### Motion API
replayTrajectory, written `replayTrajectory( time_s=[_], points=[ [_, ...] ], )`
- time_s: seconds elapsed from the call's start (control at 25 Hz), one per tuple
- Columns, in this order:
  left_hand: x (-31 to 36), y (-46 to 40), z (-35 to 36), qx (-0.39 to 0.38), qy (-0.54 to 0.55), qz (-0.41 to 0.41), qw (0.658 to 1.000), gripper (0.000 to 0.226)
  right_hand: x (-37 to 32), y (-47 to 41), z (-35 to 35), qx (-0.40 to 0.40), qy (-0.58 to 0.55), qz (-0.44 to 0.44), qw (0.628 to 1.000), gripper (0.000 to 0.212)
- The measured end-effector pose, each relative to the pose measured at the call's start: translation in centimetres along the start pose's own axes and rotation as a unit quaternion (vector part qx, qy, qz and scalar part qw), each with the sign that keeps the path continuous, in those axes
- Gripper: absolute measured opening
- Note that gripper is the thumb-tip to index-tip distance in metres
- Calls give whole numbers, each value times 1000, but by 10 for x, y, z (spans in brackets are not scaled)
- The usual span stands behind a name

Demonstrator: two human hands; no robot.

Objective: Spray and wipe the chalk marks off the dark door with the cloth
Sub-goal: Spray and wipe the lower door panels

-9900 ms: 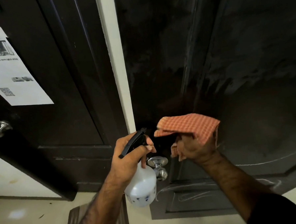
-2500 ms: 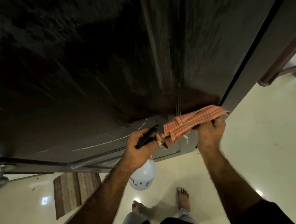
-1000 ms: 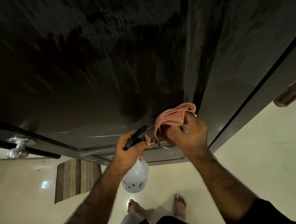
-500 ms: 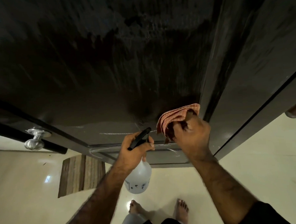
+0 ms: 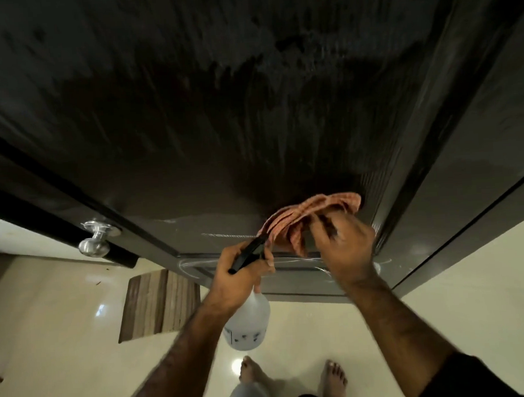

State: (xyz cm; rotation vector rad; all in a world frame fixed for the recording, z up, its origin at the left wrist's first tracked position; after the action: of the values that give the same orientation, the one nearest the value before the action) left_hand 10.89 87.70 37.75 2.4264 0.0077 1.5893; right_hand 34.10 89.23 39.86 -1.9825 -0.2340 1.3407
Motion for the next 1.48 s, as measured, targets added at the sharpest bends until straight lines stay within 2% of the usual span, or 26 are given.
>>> replayTrajectory(
  time_s=[0.04, 0.12, 0.16, 0.2, 0.28, 0.36, 0.44, 0.48, 0.52, 0.56, 0.64, 0.68, 0.72, 0.76, 0.8, 0.88, 0.96, 1.04, 1.08, 1.16, 1.2, 1.28, 1.36, 1.44, 1.48],
  points=[
    [-1, 0, -1, 3, 5, 3, 1000, 12, 20, 17, 7, -41, 29, 17, 999, 14],
    [-3, 2, -2, 8, 4, -2, 1000, 16, 74, 64, 21, -127, 78, 178, 973, 20],
    [-3, 4, -3, 7, 5, 2, 1000, 16, 92, 85, 24, -142, 89, 275, 947, 21],
    [-2, 7, -3, 4, 8, 8, 1000, 17, 95, 90, 24, -119, 103, 328, 931, 21],
    [1, 9, -7, -1, 4, 17, 1000, 17, 71, 62, 30, -57, 56, 297, 952, 16],
    [-3, 7, -13, 5, -4, 12, 1000, 12, 17, 14, 24, 16, -67, 184, 981, 11],
    [-12, 9, -16, 25, -6, -20, 999, 5, -15, -12, 20, 25, -91, 78, 993, 5],
    [-17, 10, -16, 33, -6, -37, 999, 6, -14, -9, 24, -1, -65, 47, 997, 5],
    [-21, 10, -18, 43, -9, -59, 997, 11, 0, 6, 30, -41, -28, 52, 997, 10],
    [-23, 11, -20, 47, -12, -68, 997, 18, 25, 29, 39, -90, 16, 101, 991, 23],
    [-16, 10, -23, 34, -6, -29, 999, 21, 73, 78, 50, -162, 107, 267, 944, 53],
    [-14, 11, -23, 27, 2, -19, 999, 18, 82, 89, 50, -156, 125, 329, 923, 51],
    [-14, 11, -26, 29, 2, -22, 999, 14, 80, 85, 53, -146, 124, 347, 918, 38],
    [-14, 12, -29, 34, 4, -33, 999, 9, 66, 70, 61, -133, 96, 329, 930, 22],
    [-16, 13, -31, 38, 1, -40, 998, 6, 42, 49, 66, -103, 50, 272, 955, 15],
    [-25, 12, -37, 54, -5, -56, 997, 7, -6, 12, 60, -29, -9, 144, 989, 16],
    [-30, 8, -43, 65, -8, -63, 996, 4, -7, 11, 64, -38, -31, 109, 993, 10],
    [-30, 6, -48, 69, -6, -66, 995, 7, 33, 47, 75, -124, 29, 186, 974, 10],
    [-30, 7, -52, 73, 0, -69, 995, 9, 59, 71, 78, -168, 82, 253, 949, 13],
    [-34, 12, -56, 65, 11, -63, 996, 1, 81, 98, 73, -153, 100, 368, 912, 12],
    [-34, 14, -59, 64, 10, -54, 996, 12, 72, 89, 76, -120, 81, 365, 920, 13],
    [-37, 14, -67, 63, -1, -60, 996, 25, 27, 44, 80, -35, 14, 255, 966, 25],
    [-43, 12, -73, 58, -9, -57, 997, 24, -17, 9, 75, 20, -48, 141, 989, 25],
    [-53, 10, -75, 56, -12, -68, 996, 37, -22, 9, 81, -10, -55, 71, 996, 13],
    [-60, 12, -77, 67, -10, -92, 993, 46, -9, 23, 90, -48, -13, 70, 996, 10]
  ],
)
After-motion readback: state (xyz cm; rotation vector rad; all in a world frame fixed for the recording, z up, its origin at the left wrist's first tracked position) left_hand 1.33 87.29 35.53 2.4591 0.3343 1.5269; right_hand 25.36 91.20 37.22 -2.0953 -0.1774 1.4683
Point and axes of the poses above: each hand's wrist, its own y-axis away from the middle knuckle, its own z-axis out of the palm, x = y × z, the point moved 8 cm from there along -y, towards the middle knuckle, and after that the axes turned 12 degrees about -y, right-handed, at the moved point
